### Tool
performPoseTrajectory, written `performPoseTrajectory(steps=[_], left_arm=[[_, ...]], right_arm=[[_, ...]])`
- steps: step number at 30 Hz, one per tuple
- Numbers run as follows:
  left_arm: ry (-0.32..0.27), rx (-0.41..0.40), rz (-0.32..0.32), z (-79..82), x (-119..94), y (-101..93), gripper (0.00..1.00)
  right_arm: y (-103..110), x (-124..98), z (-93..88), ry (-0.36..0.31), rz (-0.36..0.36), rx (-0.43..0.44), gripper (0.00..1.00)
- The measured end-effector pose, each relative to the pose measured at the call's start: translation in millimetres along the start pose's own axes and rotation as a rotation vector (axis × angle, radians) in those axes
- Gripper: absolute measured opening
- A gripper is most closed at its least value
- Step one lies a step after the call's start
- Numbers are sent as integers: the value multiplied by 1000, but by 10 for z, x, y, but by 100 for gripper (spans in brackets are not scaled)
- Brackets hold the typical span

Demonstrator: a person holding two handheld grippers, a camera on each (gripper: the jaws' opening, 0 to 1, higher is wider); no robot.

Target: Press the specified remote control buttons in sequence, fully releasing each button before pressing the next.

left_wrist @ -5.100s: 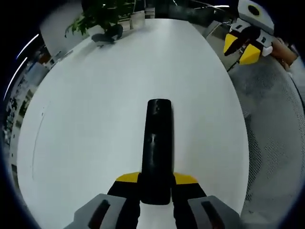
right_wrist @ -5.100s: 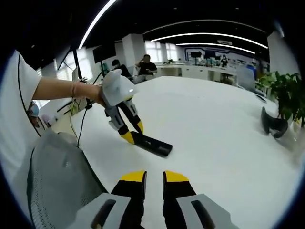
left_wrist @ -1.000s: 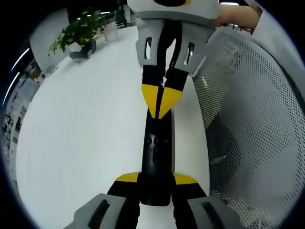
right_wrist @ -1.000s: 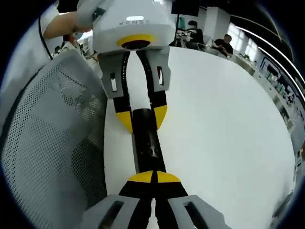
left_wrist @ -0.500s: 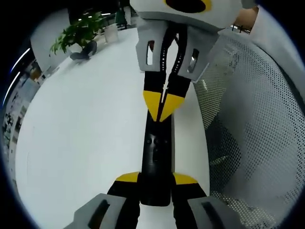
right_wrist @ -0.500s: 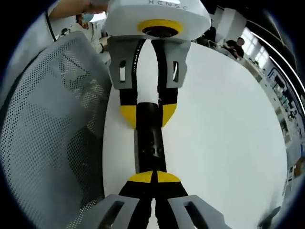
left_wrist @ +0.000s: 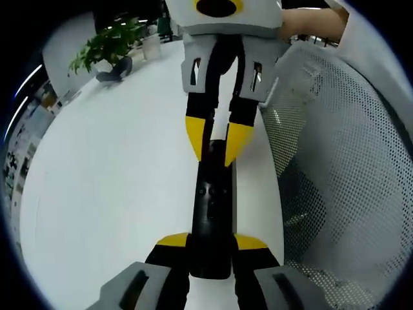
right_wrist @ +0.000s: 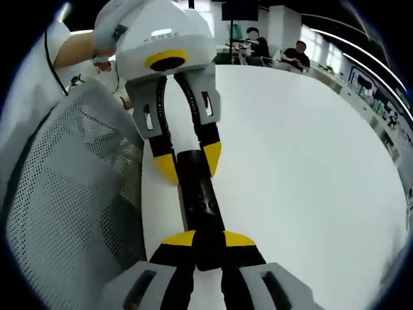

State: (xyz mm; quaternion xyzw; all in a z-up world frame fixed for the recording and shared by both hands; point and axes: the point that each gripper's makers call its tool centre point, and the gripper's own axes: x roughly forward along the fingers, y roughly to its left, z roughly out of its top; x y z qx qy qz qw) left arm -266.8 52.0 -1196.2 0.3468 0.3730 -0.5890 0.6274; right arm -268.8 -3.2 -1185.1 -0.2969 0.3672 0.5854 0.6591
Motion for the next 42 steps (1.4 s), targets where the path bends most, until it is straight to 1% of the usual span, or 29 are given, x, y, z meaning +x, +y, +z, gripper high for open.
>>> performPoseTrajectory(steps=[1,5,7,9,10,11,12,13,17,19,20,21,22,23,24,25,27,29,31,32,35,37,39,40,42], left_arm=[[0,0,0,0,0,-1,23],[-6,0,0,-2,-1,0,23],[-11,2,0,-4,-2,0,23],[-18,3,-1,-5,-4,0,23],[-23,3,-2,-6,-6,1,23],[-25,2,-2,-4,-4,2,23],[-25,1,-2,-3,-4,2,23],[-24,3,-2,-1,-2,3,23],[-27,-1,-1,-1,1,6,23],[-36,-6,-1,-3,-1,8,23],[-41,-8,-1,-2,-2,8,23],[-45,-9,0,-2,-1,8,23],[-47,-11,0,-1,-1,9,23],[-48,-11,-1,3,1,9,23],[-47,-9,-1,4,1,9,23],[-45,-9,-1,6,2,12,23],[-43,-9,-1,6,1,13,23],[-46,-12,1,7,2,13,23],[-49,-13,3,7,2,14,23],[-51,-15,5,7,2,16,23],[-53,-16,6,6,0,17,23],[-54,-17,6,7,0,19,23],[-56,-19,6,8,0,21,23],[-58,-20,7,9,0,24,23],[-63,-20,7,9,-1,25,23]], right_arm=[[-13,-3,13,-3,-10,10,11],[-9,6,6,1,7,-1,11],[-1,11,11,10,20,-23,11],[12,22,18,43,36,-133,11],[25,29,21,65,51,-212,10],[35,35,24,81,61,-259,10],[42,38,27,93,73,-295,10],[45,43,26,110,90,-305,9],[20,53,36,143,126,-295,9],[14,52,43,139,140,-185,9],[4,52,40,134,136,-166,9],[-1,51,41,119,119,-133,9],[-2,50,39,114,112,-121,9],[-6,47,41,91,84,-78,9],[-2,45,45,71,68,-70,10],[-9,41,57,45,42,-42,10],[-9,38,65,17,11,-12,10],[0,29,67,-7,-4,-69,9],[13,29,72,-7,-9,-147,9],[26,40,81,4,1,-205,9],[38,52,89,48,39,-278,9],[21,58,99,69,54,-237,8],[5,63,92,75,62,-160,8],[-2,68,93,79,64,-148,8],[0,78,100,94,66,-169,8]])
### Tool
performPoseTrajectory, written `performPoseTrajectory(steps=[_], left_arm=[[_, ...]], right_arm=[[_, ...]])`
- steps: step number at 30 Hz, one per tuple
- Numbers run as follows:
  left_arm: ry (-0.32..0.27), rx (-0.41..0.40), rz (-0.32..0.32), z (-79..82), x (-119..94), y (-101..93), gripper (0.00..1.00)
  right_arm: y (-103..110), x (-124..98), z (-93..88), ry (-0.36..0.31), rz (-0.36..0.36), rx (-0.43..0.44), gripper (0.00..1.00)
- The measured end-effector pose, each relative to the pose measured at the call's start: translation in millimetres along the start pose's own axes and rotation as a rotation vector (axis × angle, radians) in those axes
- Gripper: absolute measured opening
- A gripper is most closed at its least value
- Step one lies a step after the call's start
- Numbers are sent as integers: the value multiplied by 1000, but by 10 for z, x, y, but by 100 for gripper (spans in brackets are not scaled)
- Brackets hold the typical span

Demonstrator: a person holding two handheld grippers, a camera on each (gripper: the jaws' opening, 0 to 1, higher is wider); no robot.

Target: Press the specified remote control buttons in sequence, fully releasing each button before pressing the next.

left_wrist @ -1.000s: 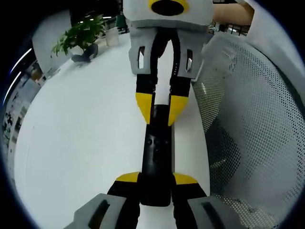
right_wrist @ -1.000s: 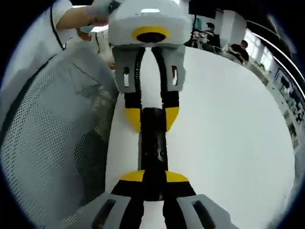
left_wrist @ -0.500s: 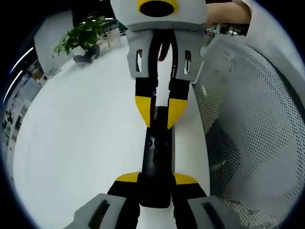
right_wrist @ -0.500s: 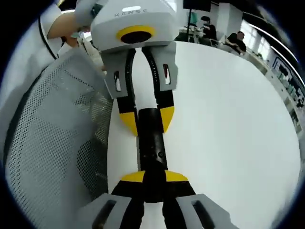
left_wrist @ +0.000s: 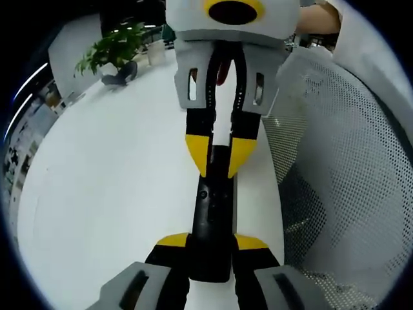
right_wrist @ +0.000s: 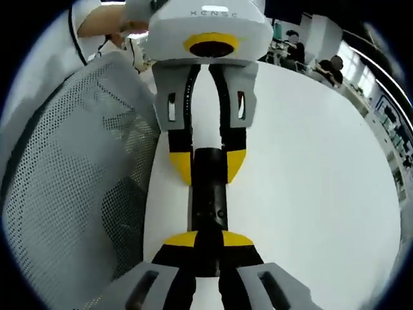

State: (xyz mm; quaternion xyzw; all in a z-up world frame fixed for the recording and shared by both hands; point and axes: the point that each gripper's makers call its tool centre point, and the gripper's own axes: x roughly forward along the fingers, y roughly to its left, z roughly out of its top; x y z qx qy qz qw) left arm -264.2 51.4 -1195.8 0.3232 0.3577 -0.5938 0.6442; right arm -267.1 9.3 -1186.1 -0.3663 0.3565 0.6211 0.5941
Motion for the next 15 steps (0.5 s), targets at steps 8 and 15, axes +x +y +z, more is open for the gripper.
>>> performPoseTrajectory(steps=[8,15], left_arm=[[-31,1,0,0,-4,2,23],[-36,-5,5,6,-6,0,23]], right_arm=[[-26,5,9,-40,-32,177,7],[0,-7,8,-114,-48,73,8]])
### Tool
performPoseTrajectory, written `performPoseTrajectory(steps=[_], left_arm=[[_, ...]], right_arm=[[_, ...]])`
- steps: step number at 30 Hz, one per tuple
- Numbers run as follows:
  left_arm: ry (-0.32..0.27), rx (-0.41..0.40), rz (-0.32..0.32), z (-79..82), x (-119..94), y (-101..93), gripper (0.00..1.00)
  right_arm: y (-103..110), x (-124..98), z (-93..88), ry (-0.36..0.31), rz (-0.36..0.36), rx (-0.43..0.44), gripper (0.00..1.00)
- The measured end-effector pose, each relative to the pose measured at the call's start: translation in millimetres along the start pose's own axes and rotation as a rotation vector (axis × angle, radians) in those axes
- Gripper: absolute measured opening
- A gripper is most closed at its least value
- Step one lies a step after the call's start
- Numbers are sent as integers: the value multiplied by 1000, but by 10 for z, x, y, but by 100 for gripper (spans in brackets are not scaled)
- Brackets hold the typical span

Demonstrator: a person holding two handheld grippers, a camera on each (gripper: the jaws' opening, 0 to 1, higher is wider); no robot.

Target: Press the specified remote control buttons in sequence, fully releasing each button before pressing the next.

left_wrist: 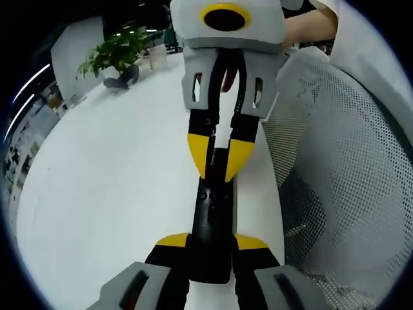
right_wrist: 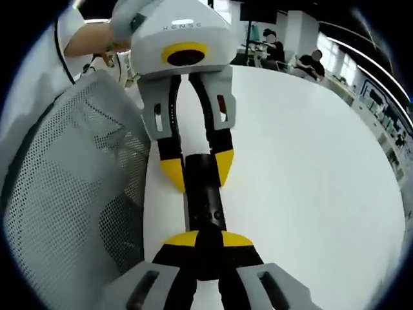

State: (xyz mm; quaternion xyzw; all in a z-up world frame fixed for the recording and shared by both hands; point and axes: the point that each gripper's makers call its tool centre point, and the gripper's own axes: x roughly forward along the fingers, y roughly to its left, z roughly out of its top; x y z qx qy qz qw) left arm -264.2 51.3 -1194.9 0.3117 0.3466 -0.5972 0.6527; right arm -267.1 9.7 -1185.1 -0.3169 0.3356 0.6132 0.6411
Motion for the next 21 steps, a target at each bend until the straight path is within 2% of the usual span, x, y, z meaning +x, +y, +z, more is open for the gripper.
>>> performPoseTrajectory(steps=[7,9,10,11,12,13,15,19,21], left_arm=[[-2,0,0,3,0,-1,23],[-6,-2,0,3,-2,-1,23],[-8,-2,0,2,-1,-2,23],[-9,-3,0,2,-1,-2,23],[-10,-4,0,2,-1,-3,23],[-10,-5,1,3,-1,-3,23],[-10,-5,3,2,-2,-2,23],[-10,-6,4,3,-2,-3,23],[-10,-4,3,2,-2,-4,23]], right_arm=[[19,26,30,62,58,-126,7],[7,34,46,81,63,-112,7],[12,25,22,103,59,-60,7],[-2,35,35,102,59,-65,7],[-1,32,26,106,56,-29,7],[-8,34,29,103,38,84,6],[-28,35,35,93,12,135,6],[2,40,30,91,-26,90,6],[0,35,37,69,-38,28,6]])
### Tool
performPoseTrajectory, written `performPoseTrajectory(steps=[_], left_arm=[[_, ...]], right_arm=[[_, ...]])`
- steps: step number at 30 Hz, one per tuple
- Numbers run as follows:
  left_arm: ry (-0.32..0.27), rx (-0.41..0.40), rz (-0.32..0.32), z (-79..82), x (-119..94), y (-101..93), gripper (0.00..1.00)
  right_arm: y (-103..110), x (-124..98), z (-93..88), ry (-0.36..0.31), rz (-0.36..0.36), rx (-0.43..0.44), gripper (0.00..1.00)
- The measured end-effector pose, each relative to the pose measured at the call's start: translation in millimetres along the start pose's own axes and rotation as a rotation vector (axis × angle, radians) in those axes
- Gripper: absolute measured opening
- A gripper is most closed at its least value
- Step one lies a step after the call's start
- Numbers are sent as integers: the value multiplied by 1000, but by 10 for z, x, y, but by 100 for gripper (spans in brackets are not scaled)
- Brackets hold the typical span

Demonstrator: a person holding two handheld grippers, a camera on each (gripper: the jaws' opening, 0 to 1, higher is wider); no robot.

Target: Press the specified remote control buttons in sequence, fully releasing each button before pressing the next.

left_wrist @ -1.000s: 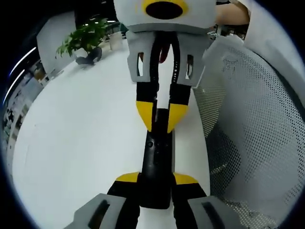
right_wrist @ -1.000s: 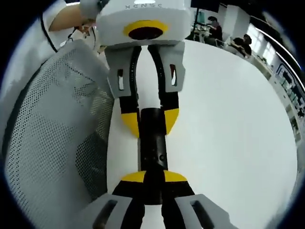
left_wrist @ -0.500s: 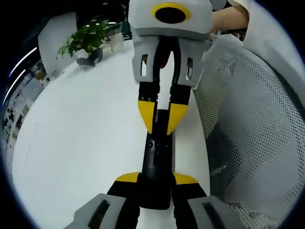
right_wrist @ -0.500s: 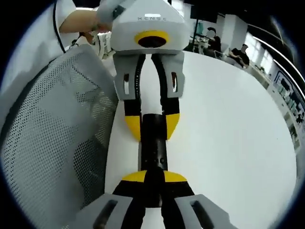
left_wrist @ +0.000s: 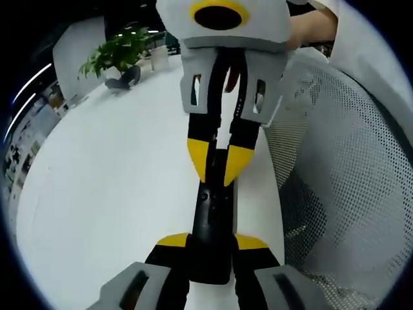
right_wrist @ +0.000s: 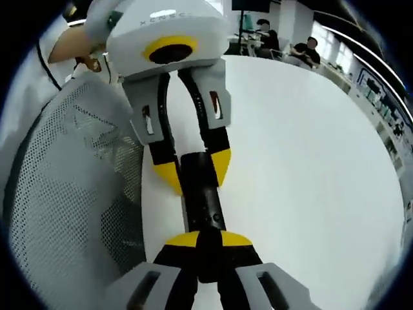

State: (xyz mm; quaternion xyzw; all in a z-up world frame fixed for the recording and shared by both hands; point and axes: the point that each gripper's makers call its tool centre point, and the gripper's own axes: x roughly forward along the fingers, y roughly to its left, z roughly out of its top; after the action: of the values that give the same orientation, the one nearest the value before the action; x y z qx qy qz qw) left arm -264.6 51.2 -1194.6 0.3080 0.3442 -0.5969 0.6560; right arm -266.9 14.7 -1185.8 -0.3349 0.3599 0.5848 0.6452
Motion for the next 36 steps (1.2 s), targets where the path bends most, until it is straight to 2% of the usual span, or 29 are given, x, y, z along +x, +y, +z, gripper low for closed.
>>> performPoseTrajectory(steps=[4,7,9,13,14,16,18,21,23,28,36], left_arm=[[1,-1,0,0,-1,-1,23],[1,-2,1,-1,-1,-3,23],[1,-3,1,-1,-2,-4,23],[-2,-5,2,-3,-2,-4,23],[-3,-6,2,-3,-2,-4,23],[-2,-5,2,-4,-3,-4,23],[-2,-5,1,-5,-3,-4,23],[1,-4,1,-5,-2,-3,23],[1,-3,1,-4,-1,-3,23],[12,4,2,-3,0,-5,23],[10,-13,4,-4,-2,0,23]], right_arm=[[17,-4,2,-43,8,-81,6],[35,3,20,-40,27,-162,5],[44,6,26,-31,33,-176,4],[14,17,49,-9,46,-91,2],[17,17,44,-9,43,-92,2],[19,17,32,9,26,4,2],[1,26,43,36,8,32,2],[11,25,41,22,-13,8,2],[4,17,40,-16,-21,-2,2],[-4,4,46,-65,-12,-5,1],[21,1,27,-34,1,-58,0]])
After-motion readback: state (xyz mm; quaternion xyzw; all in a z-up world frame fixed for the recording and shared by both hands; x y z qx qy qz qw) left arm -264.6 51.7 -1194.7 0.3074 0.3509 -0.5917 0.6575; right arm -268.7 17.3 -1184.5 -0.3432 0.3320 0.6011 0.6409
